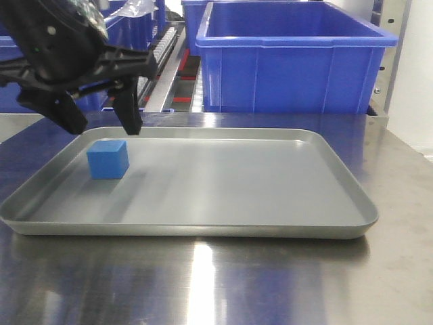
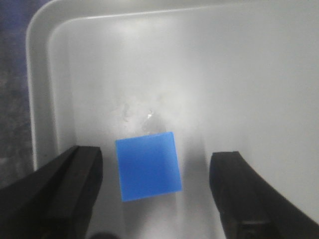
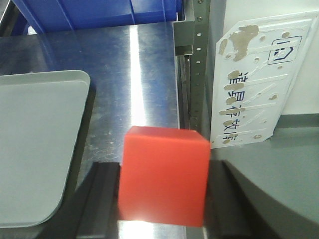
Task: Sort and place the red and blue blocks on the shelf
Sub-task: 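Move the left gripper over the blue cube, fingers open, then lower the left gripper and close it on the blue cube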
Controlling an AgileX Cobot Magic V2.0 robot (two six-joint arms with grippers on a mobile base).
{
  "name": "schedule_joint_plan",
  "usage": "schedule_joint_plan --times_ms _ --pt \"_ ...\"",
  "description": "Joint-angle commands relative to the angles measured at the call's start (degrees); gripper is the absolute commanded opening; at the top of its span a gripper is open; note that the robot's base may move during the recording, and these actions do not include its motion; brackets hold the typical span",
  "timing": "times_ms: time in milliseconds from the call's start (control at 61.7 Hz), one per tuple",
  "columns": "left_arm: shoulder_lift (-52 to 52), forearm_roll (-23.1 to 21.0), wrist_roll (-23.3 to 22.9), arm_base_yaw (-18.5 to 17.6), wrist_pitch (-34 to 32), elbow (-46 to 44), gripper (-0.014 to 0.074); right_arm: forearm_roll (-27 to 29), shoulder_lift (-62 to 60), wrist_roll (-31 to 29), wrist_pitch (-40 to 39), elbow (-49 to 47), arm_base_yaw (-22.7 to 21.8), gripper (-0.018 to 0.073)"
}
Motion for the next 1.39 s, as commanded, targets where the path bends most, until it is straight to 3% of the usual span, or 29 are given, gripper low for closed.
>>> schedule_joint_plan --times_ms 0,665,1070,1232,1378 --pt "-1.6 0.4 -0.7 -0.5 -3.6 -1.9 0.0522 -0.4 0.1 -0.1 -4.4 -1.6 -0.4 0.0050" --pt "2.9 0.4 -0.9 -0.5 -4.5 -1.9 0.0519 -0.4 0.1 -0.1 -4.4 -1.6 -0.4 0.0050" --pt "2.9 0.4 -0.9 -0.4 -4.2 -1.9 0.0430 -0.4 0.1 -0.1 -4.4 -1.6 -0.4 0.0050" --pt "2.9 0.3 -0.9 -0.4 -3.7 -1.9 0.0330 -0.4 0.1 -0.1 -4.4 -1.6 -0.4 0.0050" --pt "2.9 0.4 -0.9 -0.4 -3.4 -1.9 0.0136 -0.4 0.1 -0.1 -4.4 -1.6 -0.4 0.0050"
